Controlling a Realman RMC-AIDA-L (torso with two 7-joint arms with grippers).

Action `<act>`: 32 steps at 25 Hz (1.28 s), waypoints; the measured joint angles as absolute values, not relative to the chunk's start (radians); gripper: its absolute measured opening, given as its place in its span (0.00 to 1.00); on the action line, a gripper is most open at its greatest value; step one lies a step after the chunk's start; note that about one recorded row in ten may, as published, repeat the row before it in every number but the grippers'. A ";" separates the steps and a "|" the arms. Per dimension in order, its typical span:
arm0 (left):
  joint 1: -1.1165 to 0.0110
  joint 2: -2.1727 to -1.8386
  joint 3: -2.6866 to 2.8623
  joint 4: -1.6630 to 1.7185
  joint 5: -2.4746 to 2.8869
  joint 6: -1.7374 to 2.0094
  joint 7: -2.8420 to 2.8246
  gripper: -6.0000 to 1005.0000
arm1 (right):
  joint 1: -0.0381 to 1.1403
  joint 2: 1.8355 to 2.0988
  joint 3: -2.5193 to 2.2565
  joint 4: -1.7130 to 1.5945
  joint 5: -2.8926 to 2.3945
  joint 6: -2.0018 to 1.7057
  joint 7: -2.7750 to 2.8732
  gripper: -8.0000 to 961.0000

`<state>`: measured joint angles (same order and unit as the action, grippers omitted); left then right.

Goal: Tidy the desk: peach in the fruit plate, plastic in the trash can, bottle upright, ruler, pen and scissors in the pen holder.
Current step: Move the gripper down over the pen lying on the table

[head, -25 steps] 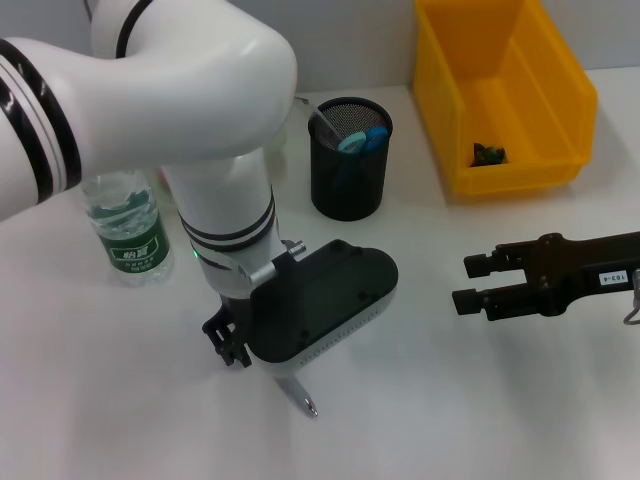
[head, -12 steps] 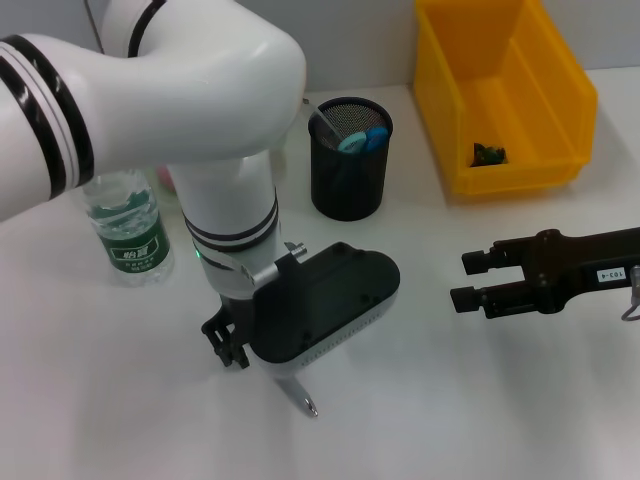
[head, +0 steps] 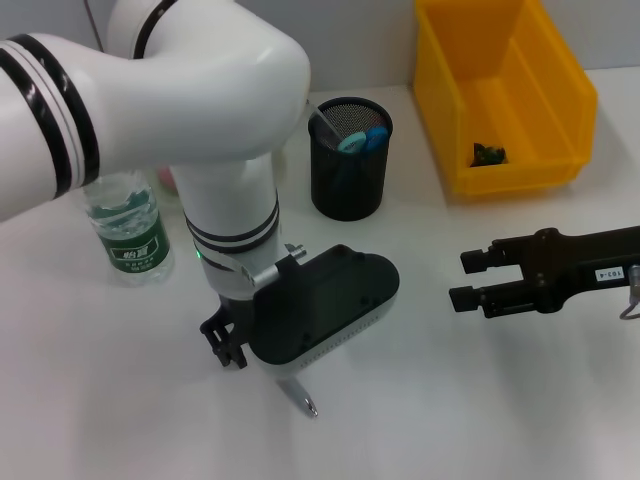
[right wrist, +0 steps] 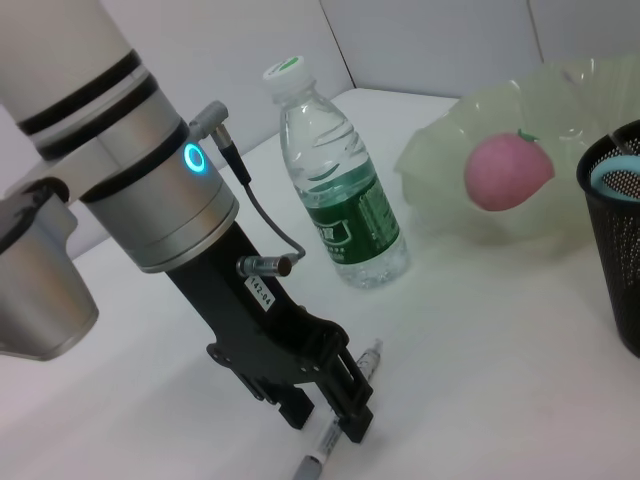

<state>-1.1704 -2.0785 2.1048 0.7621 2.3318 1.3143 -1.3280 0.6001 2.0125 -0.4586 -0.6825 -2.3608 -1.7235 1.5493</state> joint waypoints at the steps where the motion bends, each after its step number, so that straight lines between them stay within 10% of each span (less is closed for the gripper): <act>1: -1.175 -2.078 2.115 0.754 2.329 1.305 -1.331 0.55 | 0.601 2.012 -0.464 -0.683 -2.361 -1.719 1.549 0.76; 23: -1.175 -2.078 2.121 0.739 2.313 1.300 -1.307 0.15 | 0.605 2.012 -0.483 -0.683 -2.356 -1.716 1.555 0.76; 32: -1.176 -2.078 2.131 0.731 2.297 1.291 -1.307 0.13 | 0.607 2.012 -0.483 -0.684 -2.356 -1.716 1.556 0.76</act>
